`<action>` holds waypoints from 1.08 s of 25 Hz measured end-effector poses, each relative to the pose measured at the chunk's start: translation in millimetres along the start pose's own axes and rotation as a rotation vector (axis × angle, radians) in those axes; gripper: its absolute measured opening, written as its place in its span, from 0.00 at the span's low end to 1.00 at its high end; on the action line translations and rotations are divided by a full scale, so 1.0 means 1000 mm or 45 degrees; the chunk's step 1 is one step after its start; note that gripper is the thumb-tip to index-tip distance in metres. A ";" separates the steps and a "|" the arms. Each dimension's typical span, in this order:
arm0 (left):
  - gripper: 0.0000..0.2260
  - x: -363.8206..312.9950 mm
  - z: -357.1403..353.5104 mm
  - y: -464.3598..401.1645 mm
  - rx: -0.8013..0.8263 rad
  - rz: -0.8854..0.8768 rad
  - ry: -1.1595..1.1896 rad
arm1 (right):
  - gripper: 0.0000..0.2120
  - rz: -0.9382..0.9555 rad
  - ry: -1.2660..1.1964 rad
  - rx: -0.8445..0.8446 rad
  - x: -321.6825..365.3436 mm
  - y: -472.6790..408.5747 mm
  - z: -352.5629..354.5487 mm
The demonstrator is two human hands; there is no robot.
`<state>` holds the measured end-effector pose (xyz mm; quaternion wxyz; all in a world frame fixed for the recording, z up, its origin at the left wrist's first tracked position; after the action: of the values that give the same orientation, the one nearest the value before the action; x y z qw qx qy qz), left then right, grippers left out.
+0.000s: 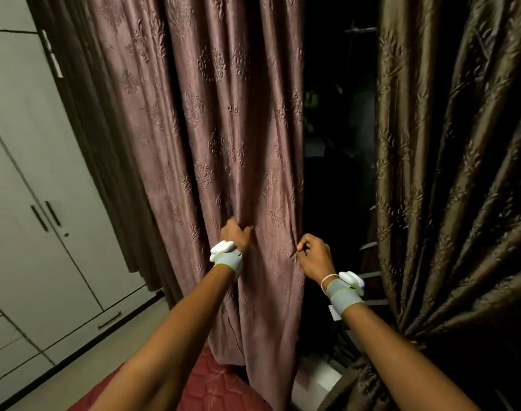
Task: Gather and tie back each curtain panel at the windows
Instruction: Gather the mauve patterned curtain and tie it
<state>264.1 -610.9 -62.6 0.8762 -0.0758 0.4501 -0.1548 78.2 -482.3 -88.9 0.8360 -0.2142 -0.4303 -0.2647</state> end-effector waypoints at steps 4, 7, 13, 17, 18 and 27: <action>0.16 -0.008 -0.003 0.008 0.167 -0.215 -0.195 | 0.11 -0.137 0.080 -0.135 0.006 0.001 -0.003; 0.20 -0.023 -0.016 0.016 0.339 -0.422 -0.561 | 0.07 -0.133 0.134 -0.141 0.021 0.004 -0.024; 0.16 -0.016 -0.011 0.013 0.410 -0.470 -0.675 | 0.13 -0.075 0.147 -0.003 0.041 0.015 -0.066; 0.21 -0.005 -0.017 0.011 0.608 -0.310 -0.244 | 0.16 -0.094 0.188 -0.085 0.047 0.017 -0.073; 0.21 -0.004 -0.021 0.010 0.685 -0.301 -0.170 | 0.17 -0.091 0.206 -0.135 0.048 0.018 -0.072; 0.27 0.004 -0.004 -0.013 0.518 -0.349 0.095 | 0.11 -0.115 0.088 -0.113 0.036 0.015 -0.070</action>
<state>260.6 -624.8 -64.7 0.8270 0.0477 0.4271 -0.3624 147.3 -520.6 -98.7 0.8273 -0.2221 -0.3983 -0.3279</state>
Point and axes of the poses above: each hand's wrist, its own y-axis away from the middle knuckle, its own z-axis out of the back of the hand, x = y × z, the point moved 6 cm from there along -y, towards the middle knuckle, and after that the axes turned 10 degrees about -z, right-handed, at the moved point
